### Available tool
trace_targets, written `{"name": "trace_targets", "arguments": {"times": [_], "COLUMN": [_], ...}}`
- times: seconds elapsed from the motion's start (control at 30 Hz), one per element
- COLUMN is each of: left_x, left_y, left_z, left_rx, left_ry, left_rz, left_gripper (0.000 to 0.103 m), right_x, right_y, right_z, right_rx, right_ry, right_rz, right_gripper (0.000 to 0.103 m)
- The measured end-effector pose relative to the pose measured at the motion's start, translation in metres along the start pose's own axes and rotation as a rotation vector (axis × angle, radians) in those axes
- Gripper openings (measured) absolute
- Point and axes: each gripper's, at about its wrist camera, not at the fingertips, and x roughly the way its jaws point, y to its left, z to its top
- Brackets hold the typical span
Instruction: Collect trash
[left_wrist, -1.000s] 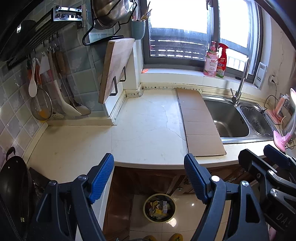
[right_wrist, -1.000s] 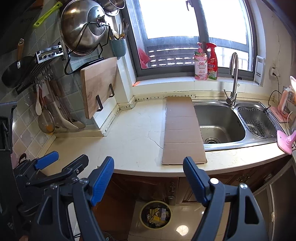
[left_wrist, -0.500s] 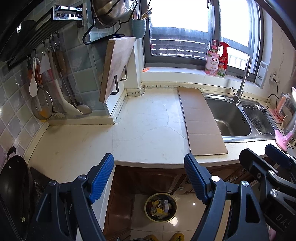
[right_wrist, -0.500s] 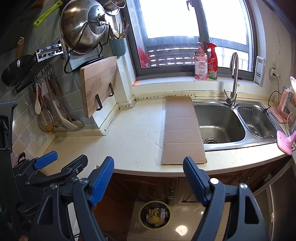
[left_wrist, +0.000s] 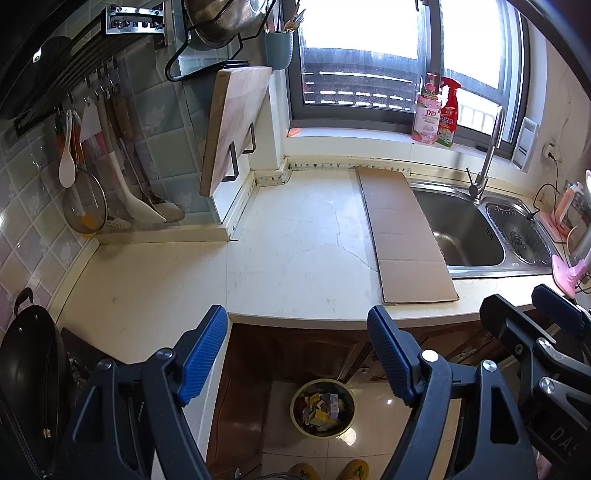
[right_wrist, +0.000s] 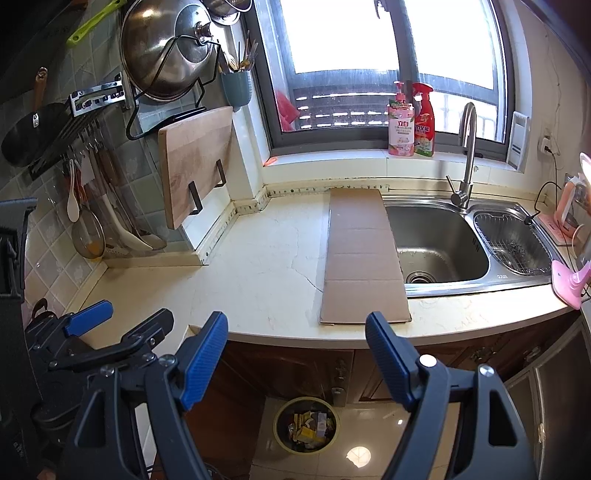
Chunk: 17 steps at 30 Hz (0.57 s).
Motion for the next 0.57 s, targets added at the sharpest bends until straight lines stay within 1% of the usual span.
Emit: {"name": "trace_targets", "arguments": {"times": [0.57], "left_x": [0.0055], "left_y": [-0.0054], "left_z": [-0.0025], "left_rx": [0.005], "left_ry": [0.02], "left_rz": [0.006], "left_gripper": [0.077], "right_x": [0.0034], "right_y": [-0.0083], "right_z": [-0.0014], "right_rx": [-0.009], "right_ry": [0.018], "right_rz": [0.004], "right_gripper": [0.078]}}
